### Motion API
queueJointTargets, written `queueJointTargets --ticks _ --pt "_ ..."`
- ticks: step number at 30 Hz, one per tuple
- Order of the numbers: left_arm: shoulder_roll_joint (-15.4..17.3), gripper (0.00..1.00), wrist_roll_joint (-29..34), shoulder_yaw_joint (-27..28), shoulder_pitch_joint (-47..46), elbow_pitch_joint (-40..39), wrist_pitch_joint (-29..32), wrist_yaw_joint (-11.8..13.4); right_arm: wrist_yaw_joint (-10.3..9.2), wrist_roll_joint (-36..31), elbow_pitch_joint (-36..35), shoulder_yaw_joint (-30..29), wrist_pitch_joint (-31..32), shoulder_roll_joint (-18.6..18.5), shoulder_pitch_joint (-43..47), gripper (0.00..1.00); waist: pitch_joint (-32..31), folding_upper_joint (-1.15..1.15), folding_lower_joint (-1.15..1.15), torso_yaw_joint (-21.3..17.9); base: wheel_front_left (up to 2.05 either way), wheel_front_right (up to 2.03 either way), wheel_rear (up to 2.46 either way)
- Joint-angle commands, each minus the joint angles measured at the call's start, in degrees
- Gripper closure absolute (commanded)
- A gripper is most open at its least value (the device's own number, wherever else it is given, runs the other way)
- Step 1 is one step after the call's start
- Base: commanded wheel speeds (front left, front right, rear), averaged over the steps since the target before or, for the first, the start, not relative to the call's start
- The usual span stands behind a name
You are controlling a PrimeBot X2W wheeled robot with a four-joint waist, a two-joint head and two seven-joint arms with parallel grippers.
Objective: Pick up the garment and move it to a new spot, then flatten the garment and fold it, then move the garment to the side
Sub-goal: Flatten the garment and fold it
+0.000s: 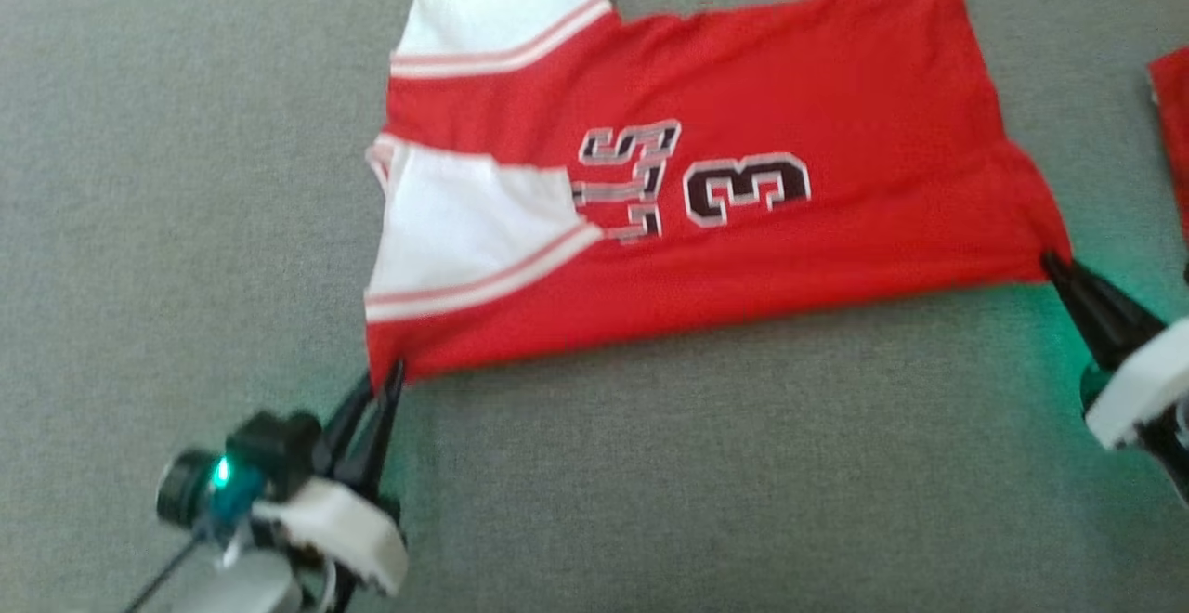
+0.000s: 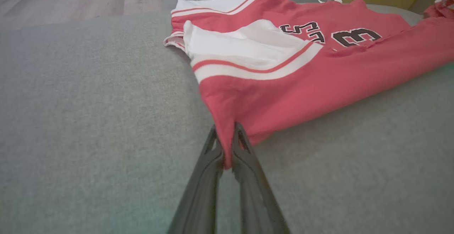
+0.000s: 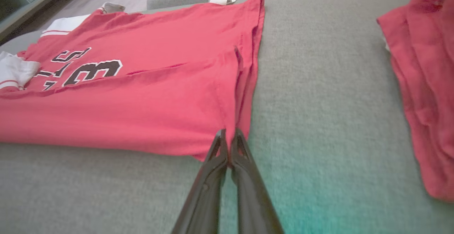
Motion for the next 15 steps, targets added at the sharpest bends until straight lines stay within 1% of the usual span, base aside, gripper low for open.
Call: queueJointTargets --ticks 1,6,7,9,12,15 --pt "3.19 1.0 0.36 1.94 0.6 -3.22 -0.8 1.42 -0.09 0.02 -0.79 0.23 -1.14 -3.87 2.59 1.0 -0.5 0.0 0.0 -0.2 0.0 0.0 0.0" --pt "5.3 1.0 0.68 0.76 5.68 -9.9 -0.59 4.28 -0.09 -0.27 -2.9 -0.54 -1.48 -6.0 6.75 1.0 -1.12 0.0 0.0 -0.1 0.0 0.0 0.0" --pt "5.3 1.0 0.68 0.76 5.68 -9.9 -0.59 4.28 -0.09 -0.27 -2.9 -0.54 -1.48 -6.0 6.75 1.0 -1.12 0.0 0.0 -0.1 0.0 0.0 0.0" --pt "5.75 1.0 0.85 -0.01 7.21 -11.9 -0.12 5.11 -0.09 -0.36 -3.71 -1.63 -1.53 -6.54 8.81 1.0 -1.23 0.0 0.0 0.03 0.0 0.0 0.0" --pt "6.09 1.0 1.17 -0.89 8.81 -14.16 0.23 6.13 -0.09 -0.85 -5.07 -4.21 -1.55 -6.98 12.04 1.0 -1.09 0.0 0.0 0.26 0.0 0.0 0.0" --pt "6.5 1.0 1.25 -1.28 9.68 -15.1 0.42 6.62 -0.09 -1.61 -6.42 -6.96 -1.56 -7.03 15.47 1.0 -0.96 0.0 0.0 0.58 0.0 0.0 0.0"
